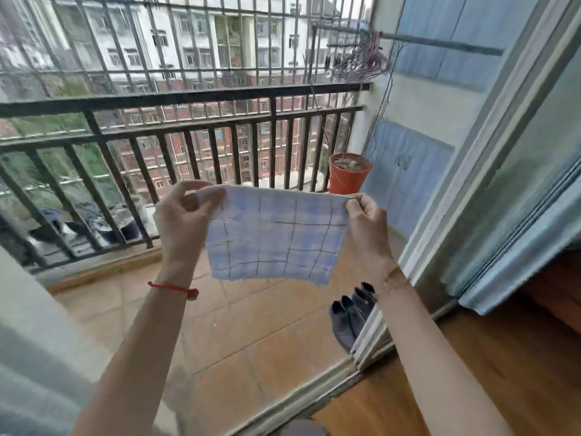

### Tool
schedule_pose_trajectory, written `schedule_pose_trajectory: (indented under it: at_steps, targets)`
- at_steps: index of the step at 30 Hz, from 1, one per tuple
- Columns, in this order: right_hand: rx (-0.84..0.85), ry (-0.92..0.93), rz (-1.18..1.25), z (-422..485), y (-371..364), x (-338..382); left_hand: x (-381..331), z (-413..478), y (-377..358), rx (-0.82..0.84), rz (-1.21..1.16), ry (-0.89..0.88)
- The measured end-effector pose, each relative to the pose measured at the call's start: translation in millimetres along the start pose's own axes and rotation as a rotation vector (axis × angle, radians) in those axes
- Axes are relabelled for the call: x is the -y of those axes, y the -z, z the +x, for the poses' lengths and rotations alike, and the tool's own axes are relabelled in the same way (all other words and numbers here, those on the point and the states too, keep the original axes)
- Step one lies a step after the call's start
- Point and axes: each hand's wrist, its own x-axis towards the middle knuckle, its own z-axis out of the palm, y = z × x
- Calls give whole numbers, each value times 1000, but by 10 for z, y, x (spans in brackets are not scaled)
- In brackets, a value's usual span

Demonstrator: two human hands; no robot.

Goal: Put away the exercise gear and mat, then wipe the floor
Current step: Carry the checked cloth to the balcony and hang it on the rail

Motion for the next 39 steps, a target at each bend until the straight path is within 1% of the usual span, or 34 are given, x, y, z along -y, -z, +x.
schedule_pose_trajectory:
  at_steps: [4,11,15,20,25,32,36,39]
  targets:
    - [-13,9,-50,455,-254,-108,318,432,-149,31,30,17]
    - [-103,34,-66,1453,-767,-414,954,1312,-554,73,95,27]
    - [-124,56,-65,2241,-974,-585,1244,1973,-1001,30,72,-5]
    - [-177,85,-15,3439,-1134,-699,1519,2840,-1764,-28,76,-38]
    - [-251,95,39,4597,-1206,-743,1740,3748,-2589,-4,71,-47]
    - [-330,106,44,5855,-1097,-825,2003,4794,-3759,162,-96,-74]
    - [-403,176,44,6497,-941,-900,2189,5367,-4484,248,-162,-103]
    - [-460,227,-2,6991,-801,-940,2323,5801,-5089,312,-222,-138]
